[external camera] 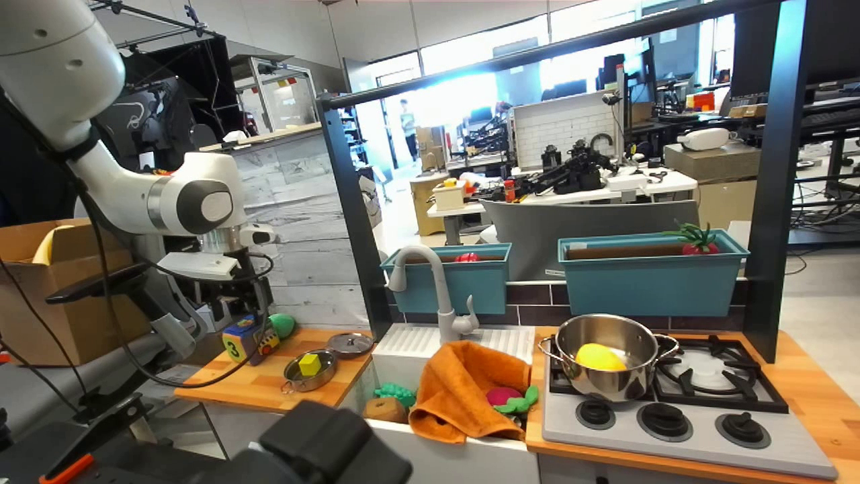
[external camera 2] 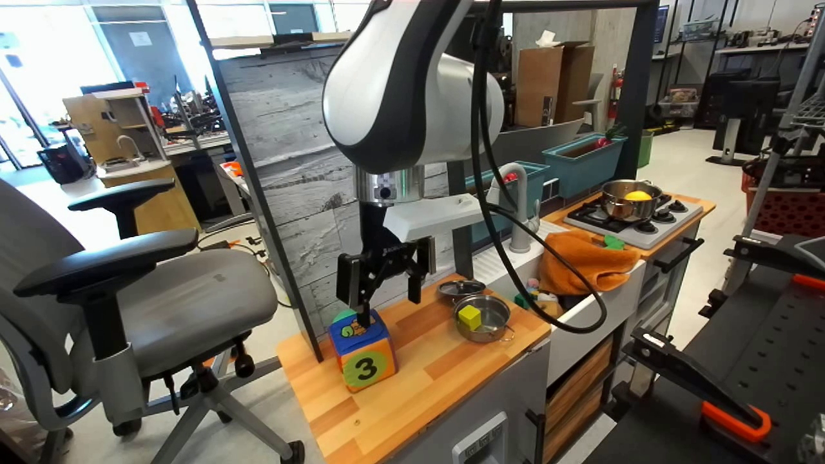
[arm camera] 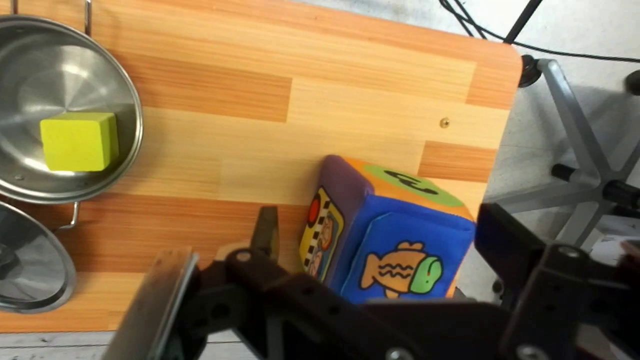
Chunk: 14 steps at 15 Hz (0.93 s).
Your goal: Put the square plush toy in the sink
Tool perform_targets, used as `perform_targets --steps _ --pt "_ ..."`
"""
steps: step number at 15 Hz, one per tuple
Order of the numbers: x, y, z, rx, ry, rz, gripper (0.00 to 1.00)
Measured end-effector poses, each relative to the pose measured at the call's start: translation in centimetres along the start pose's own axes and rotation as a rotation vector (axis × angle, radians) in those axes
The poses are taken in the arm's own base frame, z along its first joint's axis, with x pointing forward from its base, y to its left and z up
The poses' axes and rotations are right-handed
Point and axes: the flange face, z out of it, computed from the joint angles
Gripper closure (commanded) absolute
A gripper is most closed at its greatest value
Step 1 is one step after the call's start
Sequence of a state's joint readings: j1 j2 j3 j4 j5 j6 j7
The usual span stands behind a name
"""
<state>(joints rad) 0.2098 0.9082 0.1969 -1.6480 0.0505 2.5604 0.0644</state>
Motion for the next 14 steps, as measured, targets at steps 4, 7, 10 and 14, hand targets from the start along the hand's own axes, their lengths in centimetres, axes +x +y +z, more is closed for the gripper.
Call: perform_targets --steps 4,7,10,14 --pt "0.6 -1.2 -0.1 0.029 -0.012 -0.024 0.0" --pt "1.5 -1.9 -0.1 0.045 -0.008 -0.033 0.0" --pt "2.3 -1.9 0.7 0.052 -0.024 -0.03 0.0" --pt "3.1 -1.4 2.8 0.059 -0.059 -0.019 0.0"
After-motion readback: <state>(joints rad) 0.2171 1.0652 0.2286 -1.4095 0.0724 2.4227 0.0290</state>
